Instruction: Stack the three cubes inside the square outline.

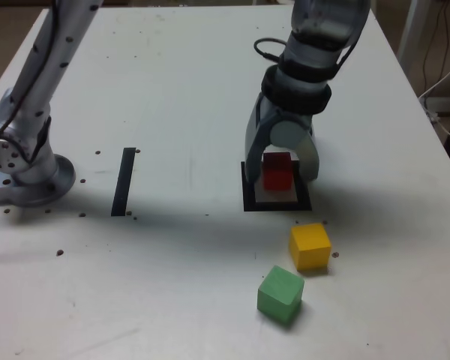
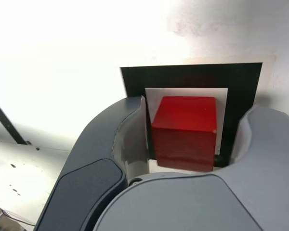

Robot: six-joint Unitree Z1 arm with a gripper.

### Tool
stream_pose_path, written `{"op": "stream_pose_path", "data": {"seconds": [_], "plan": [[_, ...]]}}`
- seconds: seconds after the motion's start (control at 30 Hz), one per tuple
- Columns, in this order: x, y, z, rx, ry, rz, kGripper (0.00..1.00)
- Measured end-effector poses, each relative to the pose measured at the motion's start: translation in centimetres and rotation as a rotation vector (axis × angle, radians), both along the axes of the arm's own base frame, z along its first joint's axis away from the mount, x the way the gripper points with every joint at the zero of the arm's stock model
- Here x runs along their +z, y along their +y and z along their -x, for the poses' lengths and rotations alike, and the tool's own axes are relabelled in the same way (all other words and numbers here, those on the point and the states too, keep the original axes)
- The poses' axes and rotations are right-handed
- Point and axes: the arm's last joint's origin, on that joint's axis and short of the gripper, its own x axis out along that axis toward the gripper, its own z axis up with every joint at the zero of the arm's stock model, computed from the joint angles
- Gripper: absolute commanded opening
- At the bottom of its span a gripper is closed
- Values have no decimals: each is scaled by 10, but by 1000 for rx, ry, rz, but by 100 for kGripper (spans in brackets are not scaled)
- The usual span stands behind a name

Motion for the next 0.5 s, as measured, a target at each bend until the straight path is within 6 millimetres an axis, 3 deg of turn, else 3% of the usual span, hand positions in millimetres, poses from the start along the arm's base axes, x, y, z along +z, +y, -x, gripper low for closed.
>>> {"op": "stream_pose_path", "data": {"seconds": [0.2,0.5], "plan": [[42,-22,17,11,-52,-54,100],[63,-81,21,-5,-87,-82,99]]}}
